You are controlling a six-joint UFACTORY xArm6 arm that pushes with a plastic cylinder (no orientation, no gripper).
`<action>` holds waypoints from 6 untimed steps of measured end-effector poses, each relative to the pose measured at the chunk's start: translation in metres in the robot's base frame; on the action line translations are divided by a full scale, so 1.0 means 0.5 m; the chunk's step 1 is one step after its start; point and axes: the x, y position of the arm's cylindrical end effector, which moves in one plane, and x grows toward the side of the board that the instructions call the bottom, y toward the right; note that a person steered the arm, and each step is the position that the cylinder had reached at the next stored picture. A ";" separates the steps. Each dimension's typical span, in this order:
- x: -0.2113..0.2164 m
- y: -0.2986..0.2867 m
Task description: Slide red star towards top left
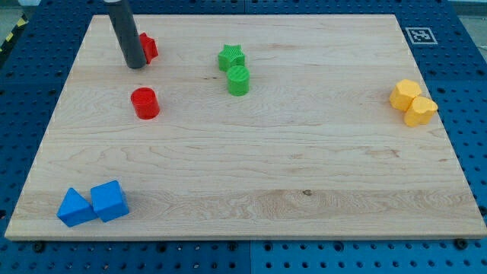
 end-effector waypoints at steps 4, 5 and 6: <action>-0.044 0.057; -0.063 0.009; -0.076 0.002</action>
